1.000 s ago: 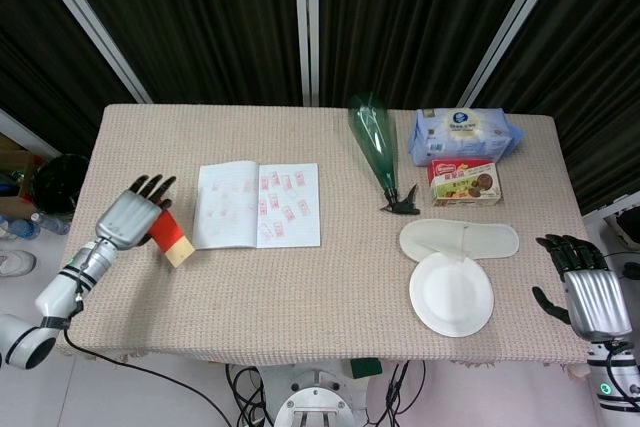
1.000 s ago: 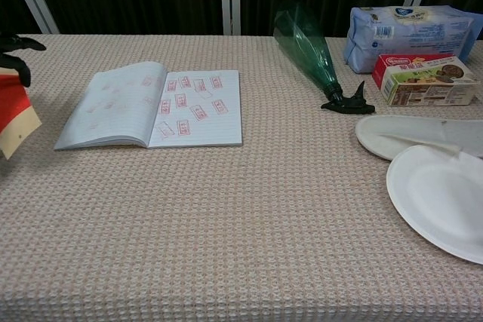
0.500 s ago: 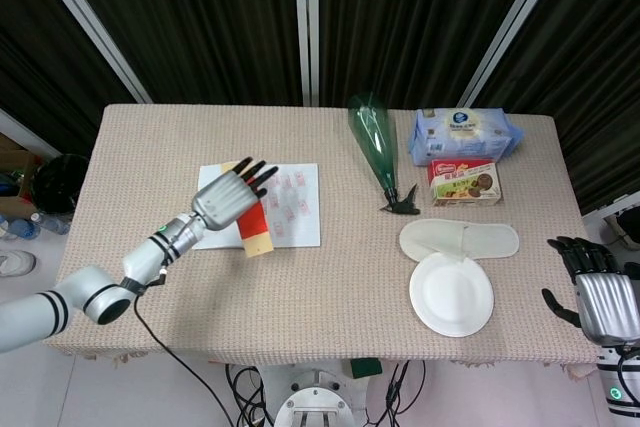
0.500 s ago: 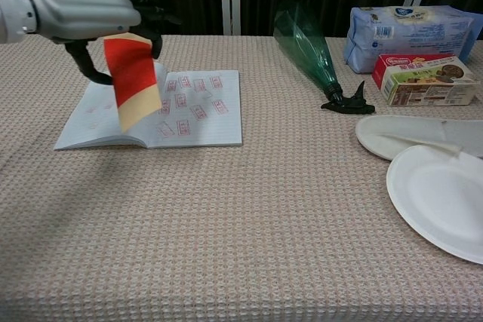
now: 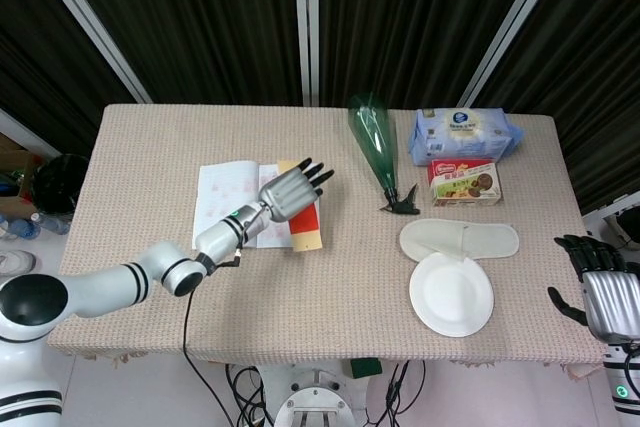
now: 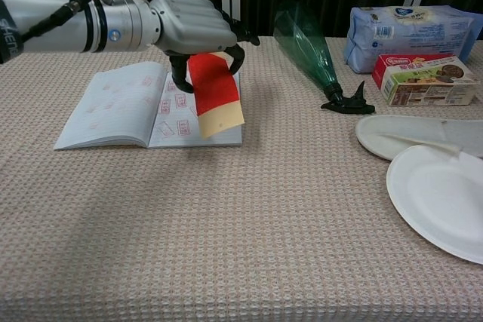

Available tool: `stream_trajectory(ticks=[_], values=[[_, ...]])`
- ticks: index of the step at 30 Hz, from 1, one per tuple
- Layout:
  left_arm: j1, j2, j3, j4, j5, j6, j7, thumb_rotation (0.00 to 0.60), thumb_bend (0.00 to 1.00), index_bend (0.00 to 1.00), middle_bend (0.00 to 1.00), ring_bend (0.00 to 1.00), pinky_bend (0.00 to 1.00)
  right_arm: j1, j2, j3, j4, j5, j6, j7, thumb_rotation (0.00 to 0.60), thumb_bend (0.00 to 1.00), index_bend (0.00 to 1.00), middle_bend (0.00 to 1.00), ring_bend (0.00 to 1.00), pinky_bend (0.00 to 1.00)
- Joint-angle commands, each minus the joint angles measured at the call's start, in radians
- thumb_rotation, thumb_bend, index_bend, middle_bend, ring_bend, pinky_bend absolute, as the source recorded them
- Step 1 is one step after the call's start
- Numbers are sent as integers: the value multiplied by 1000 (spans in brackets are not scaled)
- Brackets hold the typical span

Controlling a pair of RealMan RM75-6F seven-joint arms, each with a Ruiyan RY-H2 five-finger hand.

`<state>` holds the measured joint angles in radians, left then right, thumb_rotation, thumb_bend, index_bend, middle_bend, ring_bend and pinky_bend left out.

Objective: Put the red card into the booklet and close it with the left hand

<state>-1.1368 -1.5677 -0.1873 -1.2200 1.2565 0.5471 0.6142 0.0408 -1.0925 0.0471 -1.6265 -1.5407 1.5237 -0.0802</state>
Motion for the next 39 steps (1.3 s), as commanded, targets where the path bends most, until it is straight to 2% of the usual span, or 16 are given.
stream_trajectory(ticks=[1,9,15,35,39], values=[[-24,-26,21,49,-8,-18,-4,600,189,358,5,14,121,-1,-2,0,3,3,0,2,600,208,209,169,144,197],[-38,-50,60,126,24,-17,-57,600,189,349,5,14,120,2,-5,1,0,6,-6,-3,600,209,209,169,144,197],[-36,-48,91,139,46,-10,-77,600,189,345,5,14,119,4,-6,2,-3,5,-8,-8,600,209,209,169,144,197],[-25,-66,136,186,81,32,-92,600,184,306,5,14,115,-12,-9,-5,-7,0,13,-12,600,208,209,169,144,197],[-17,-73,139,192,89,52,-98,600,179,265,5,14,113,-15,-10,-6,-9,-4,17,-16,600,209,208,168,144,197]])
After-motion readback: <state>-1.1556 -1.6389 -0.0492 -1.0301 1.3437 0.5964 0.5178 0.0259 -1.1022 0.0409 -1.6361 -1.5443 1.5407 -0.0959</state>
